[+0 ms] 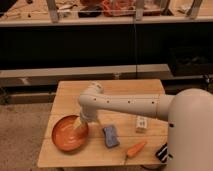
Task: Drag the ceramic bowl in a circle
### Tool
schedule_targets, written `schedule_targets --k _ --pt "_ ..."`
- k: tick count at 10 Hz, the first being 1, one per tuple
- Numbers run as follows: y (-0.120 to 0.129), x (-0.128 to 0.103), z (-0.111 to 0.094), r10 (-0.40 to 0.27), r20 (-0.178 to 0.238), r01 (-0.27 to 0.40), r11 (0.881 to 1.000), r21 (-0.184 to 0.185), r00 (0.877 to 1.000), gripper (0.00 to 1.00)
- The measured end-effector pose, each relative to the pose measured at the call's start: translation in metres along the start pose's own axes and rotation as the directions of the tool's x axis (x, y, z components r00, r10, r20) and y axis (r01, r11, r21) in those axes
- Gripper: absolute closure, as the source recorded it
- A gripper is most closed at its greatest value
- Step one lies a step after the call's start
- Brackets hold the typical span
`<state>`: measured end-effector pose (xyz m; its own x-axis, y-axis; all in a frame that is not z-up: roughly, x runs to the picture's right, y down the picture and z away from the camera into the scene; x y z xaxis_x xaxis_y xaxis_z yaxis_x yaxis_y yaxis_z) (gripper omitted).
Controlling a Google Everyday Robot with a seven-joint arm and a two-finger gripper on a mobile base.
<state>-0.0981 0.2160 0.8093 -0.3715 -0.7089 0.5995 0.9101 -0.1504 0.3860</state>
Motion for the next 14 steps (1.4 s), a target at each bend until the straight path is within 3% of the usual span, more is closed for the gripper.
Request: schedule_targets --k 4,7,11,14 --pt "0.006 -0.002 0.003 0.044 -0.049 -0.044 0.999 0.011 0.998 0.58" --pt "-0.001 0.001 0.003 0.045 -0.059 -0.046 0.999 -0.006 0.997 0.6" --pt "-0.004 0.005 0.01 0.047 -0.028 -0.048 0.998 -0.038 0.999 0.54" --pt "-0.004 0.007 0.013 0.05 -0.02 -0.051 0.998 -0.042 0.999 0.77"
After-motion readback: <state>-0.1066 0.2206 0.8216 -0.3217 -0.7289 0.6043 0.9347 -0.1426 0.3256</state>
